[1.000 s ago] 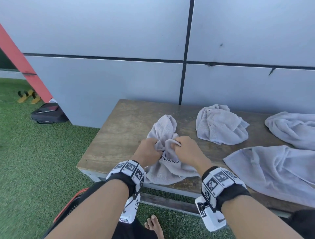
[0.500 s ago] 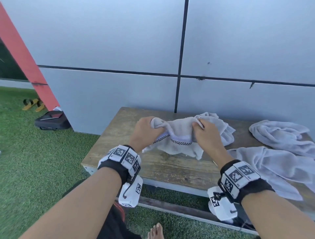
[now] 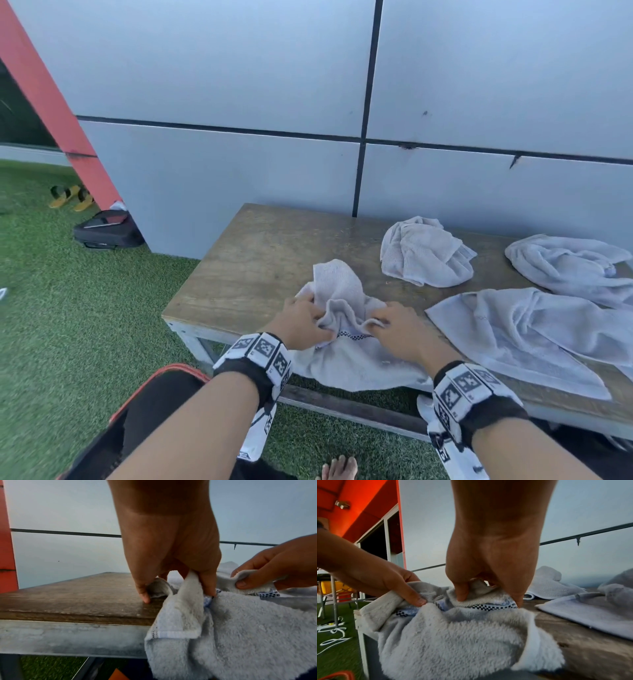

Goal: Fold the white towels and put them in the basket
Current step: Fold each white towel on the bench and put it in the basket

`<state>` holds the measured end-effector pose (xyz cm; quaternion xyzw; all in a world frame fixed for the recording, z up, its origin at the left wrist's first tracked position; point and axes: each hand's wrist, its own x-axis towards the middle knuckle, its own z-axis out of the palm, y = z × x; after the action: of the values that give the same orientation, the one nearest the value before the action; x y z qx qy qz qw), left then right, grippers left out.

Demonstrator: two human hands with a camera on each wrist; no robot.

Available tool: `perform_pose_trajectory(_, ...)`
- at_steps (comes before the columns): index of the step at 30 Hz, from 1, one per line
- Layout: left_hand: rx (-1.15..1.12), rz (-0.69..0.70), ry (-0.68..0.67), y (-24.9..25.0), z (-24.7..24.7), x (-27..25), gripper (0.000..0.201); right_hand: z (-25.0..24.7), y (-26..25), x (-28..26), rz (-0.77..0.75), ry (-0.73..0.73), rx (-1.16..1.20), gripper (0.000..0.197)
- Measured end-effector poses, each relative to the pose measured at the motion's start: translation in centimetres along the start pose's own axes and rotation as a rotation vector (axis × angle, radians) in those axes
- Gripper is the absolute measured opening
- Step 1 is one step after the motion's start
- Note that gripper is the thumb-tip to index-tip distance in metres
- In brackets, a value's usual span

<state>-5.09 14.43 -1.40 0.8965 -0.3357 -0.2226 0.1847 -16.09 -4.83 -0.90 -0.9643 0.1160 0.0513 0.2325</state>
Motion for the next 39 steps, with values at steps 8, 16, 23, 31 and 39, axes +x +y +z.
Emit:
perform_pose_trajectory(8,-0.143,0.116,0.066,2.2,-1.8,2.6,0.034,-0.8,-0.4,2.5,-0.029,-0.057,0.089,0.029)
perform_pose_trajectory(16,-0.186,0.086,0.371,5.6,-14.4,10.9,0.038,-12.9,-2.4,12.1,-0.125,0.236,0.114,0.031)
perform_pose_trajectory(23,-0.077,0.041,0.803,4.8,-22.2,15.3,0.024,-20.7,0.0,17.8,-0.124,0.682,0.117,0.047)
perform_pose_trajectory(31,0.055,-0.13,0.691,2.8,-23.6,15.3,0.033,-20.9,0.7,18.2,0.034,0.635,0.046,0.039)
perform_pose_trajectory(39,-0.097,-0.17,0.622,2.4,-25.3,15.2,0.024,-22.0,0.7,19.0,0.049,0.657,-0.051,0.019)
